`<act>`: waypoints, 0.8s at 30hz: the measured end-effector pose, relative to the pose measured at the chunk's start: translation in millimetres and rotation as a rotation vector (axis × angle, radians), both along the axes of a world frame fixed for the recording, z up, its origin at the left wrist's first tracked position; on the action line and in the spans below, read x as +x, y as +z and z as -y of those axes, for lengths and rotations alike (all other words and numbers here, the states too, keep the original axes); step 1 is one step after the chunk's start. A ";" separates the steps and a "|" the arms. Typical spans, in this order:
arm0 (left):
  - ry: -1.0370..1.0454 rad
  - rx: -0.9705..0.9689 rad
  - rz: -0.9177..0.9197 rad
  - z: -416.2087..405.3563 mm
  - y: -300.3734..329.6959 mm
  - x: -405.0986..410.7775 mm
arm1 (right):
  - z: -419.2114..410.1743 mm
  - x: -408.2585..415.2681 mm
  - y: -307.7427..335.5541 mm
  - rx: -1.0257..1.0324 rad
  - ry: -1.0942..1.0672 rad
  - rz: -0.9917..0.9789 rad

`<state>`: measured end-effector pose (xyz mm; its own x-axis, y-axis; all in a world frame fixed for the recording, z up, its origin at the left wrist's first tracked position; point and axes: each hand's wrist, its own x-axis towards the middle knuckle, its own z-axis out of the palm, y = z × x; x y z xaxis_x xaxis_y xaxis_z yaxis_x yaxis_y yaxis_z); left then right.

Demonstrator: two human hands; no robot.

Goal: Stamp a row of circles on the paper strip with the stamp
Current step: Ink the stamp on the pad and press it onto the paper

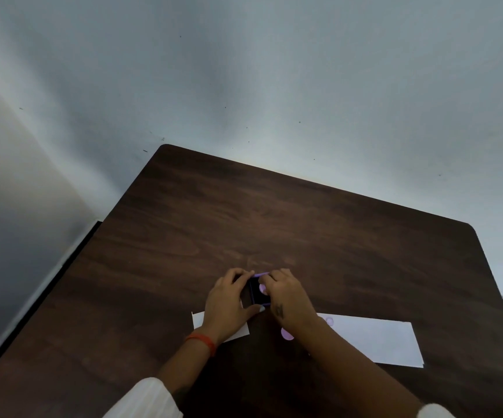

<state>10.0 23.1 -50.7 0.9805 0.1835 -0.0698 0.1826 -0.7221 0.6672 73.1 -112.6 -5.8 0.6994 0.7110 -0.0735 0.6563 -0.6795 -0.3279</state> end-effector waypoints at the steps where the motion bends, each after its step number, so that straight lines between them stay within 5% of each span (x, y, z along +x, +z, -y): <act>1: 0.002 -0.002 -0.002 0.1 -0.6 0.1 | -0.6 0.3 -0.3 -0.015 0.005 0.001; 9: 0.014 -0.027 0.028 0.2 -0.1 -1.6 | -5.5 -3.2 -1.0 0.018 -0.093 0.000; 15: 0.021 -0.025 0.034 1.1 0.6 -2.1 | 3.6 13.7 -0.9 -0.113 0.147 0.032; 24: 0.035 -0.025 0.027 2.9 3.5 -3.6 | -1.1 2.7 12.6 0.072 -0.083 -0.091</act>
<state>6.3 20.2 -47.2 0.9751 0.2163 -0.0480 0.1890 -0.6985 0.6902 75.8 -111.5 6.8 0.7488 0.6565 -0.0908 0.5639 -0.7030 -0.4334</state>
